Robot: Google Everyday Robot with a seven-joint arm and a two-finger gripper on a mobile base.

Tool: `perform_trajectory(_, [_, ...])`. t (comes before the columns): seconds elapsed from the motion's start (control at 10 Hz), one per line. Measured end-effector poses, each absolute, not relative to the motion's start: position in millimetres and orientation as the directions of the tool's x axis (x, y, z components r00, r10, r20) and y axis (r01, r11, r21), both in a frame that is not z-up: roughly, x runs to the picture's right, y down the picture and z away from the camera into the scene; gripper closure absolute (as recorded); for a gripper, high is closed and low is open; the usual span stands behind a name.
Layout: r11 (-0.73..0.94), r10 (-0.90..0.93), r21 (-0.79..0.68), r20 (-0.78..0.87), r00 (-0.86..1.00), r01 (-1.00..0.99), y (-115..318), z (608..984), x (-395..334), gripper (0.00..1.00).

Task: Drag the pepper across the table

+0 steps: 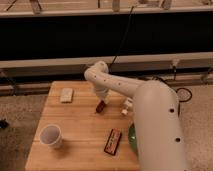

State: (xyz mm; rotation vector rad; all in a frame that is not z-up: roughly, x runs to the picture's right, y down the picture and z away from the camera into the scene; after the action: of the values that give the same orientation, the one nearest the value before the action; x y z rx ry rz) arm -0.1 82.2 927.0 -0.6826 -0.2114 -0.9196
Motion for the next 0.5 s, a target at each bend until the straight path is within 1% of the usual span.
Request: perform_trajectory(0.5, [0.417,-0.662,-0.441,0.452,0.598,0.795,82.5,923.6,6.3,0.99])
